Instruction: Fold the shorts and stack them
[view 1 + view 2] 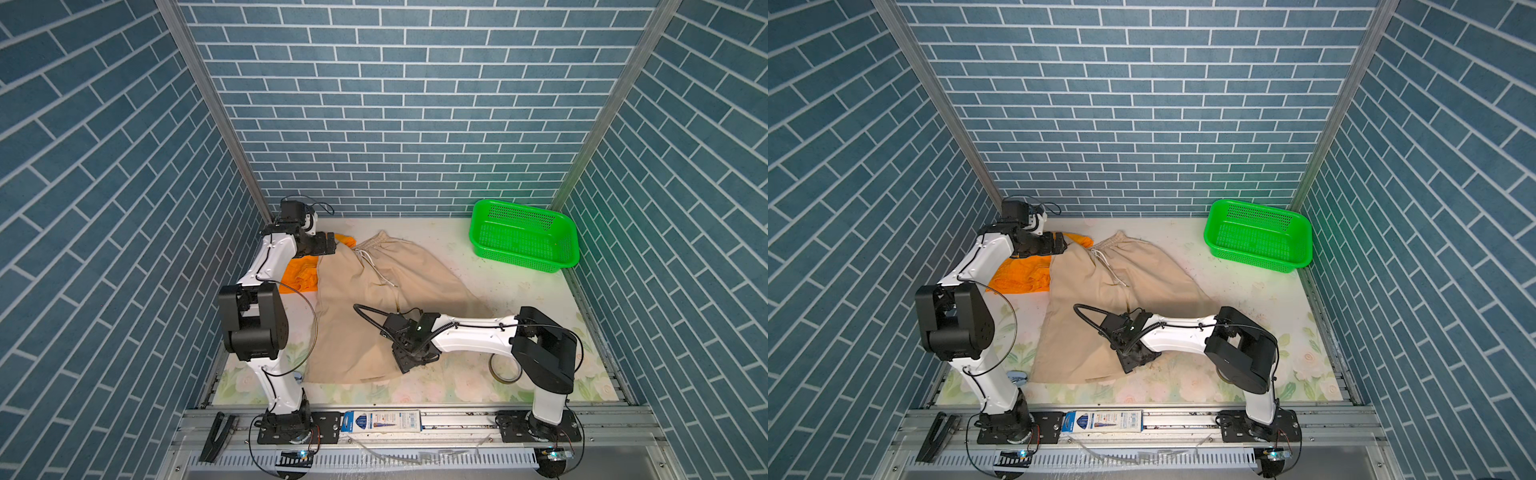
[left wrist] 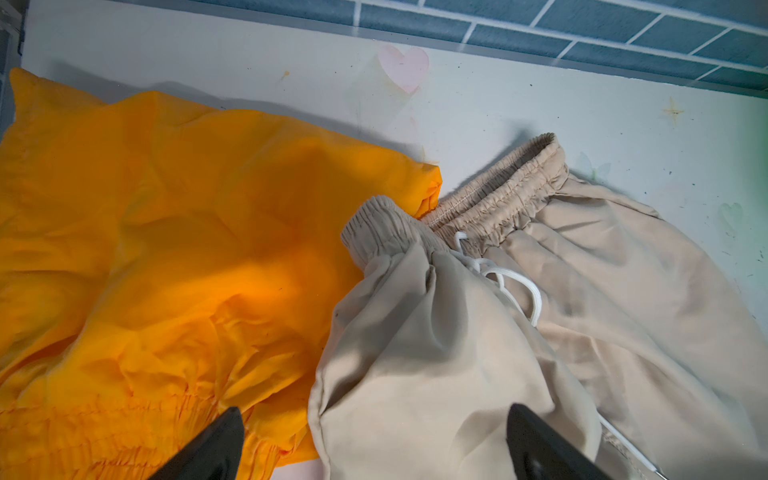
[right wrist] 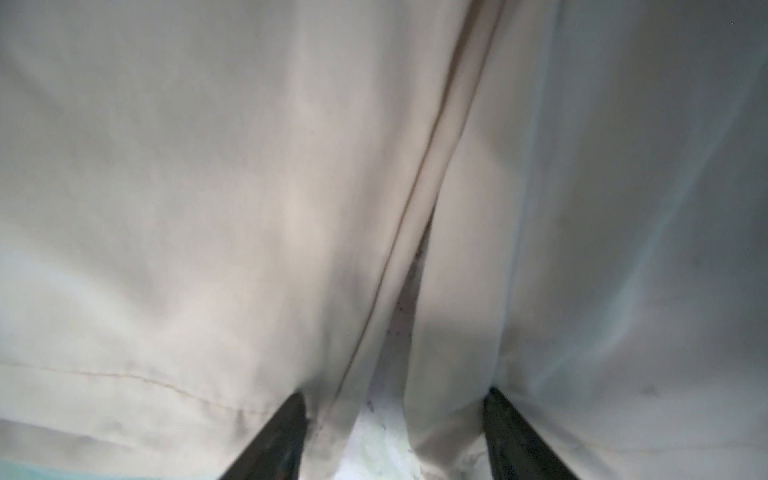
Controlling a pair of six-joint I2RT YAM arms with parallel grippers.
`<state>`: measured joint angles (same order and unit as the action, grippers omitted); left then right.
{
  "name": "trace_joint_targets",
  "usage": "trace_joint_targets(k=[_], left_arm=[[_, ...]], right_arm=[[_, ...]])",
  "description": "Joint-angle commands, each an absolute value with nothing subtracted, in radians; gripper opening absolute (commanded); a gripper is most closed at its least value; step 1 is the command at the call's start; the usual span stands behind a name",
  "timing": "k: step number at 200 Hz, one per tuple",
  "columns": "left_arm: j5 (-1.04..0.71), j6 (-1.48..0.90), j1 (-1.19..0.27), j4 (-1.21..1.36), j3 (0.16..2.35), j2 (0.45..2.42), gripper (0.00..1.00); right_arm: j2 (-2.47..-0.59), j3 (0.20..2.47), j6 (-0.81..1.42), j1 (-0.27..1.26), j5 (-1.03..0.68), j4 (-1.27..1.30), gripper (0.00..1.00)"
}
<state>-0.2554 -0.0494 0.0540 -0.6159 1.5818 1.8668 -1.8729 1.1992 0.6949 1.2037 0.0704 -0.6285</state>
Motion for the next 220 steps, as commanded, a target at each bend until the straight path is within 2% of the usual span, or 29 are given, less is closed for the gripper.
trace_joint_targets(k=[1, 30, 40, 66, 84, 98, 108, 141, 163, 177, 202, 216, 220], left_arm=[[-0.278, -0.026, 0.056, -0.602, 1.612, 1.895, 1.0], [-0.301, -0.023, 0.057, -0.611, 1.639, 1.921, 1.0], [-0.293, -0.023, 0.057, -0.616, 1.647, 1.929, 1.0], [-0.324, -0.035, 0.056, -0.608, 1.662, 1.946, 0.99], [-0.338, -0.04, 0.056, -0.615, 1.674, 1.961, 0.95], [-0.332, -0.033, 0.056, -0.651, 1.702, 1.984, 0.79], [-0.32, -0.028, 0.057, -0.687, 1.728, 2.01, 0.73], [-0.247, -0.015, 0.057, -0.76, 1.802, 2.081, 0.72], [-0.319, -0.017, 0.057, -0.695, 1.777, 2.08, 0.7], [-0.347, -0.029, 0.055, -0.69, 1.776, 2.091, 0.58], [-0.385, -0.035, 0.056, -0.717, 1.79, 2.107, 0.14], [-0.387, -0.041, 0.057, -0.725, 1.79, 2.095, 0.0], [-0.386, -0.044, 0.055, -0.728, 1.789, 2.089, 0.0]], right_arm=[[-1.911, 1.168, 0.735, 1.204, -0.012, -0.623, 0.48], [-1.939, 1.191, 0.727, 1.203, -0.025, -0.64, 0.13], [-1.933, 1.183, 0.73, 1.199, -0.022, -0.643, 0.06], [-1.882, 1.127, 0.736, 1.164, -0.004, -0.635, 0.01], [-1.849, 1.081, 0.718, 1.124, 0.006, -0.636, 0.0], [-1.824, 1.045, 0.699, 1.089, 0.003, -0.631, 0.0], [-1.804, 1.02, 0.69, 1.068, -0.002, -0.62, 0.0], [-1.751, 0.987, 0.666, 1.043, -0.011, -0.609, 0.0], [-1.75, 0.98, 0.655, 1.039, -0.031, -0.595, 0.0], [-1.75, 0.974, 0.651, 1.03, -0.038, -0.589, 0.0], [-1.737, 0.978, 0.616, 1.006, -0.002, -0.628, 0.0], [-1.726, 0.969, 0.588, 0.972, 0.011, -0.637, 0.0], [-1.724, 0.965, 0.578, 0.959, 0.011, -0.636, 0.0]])
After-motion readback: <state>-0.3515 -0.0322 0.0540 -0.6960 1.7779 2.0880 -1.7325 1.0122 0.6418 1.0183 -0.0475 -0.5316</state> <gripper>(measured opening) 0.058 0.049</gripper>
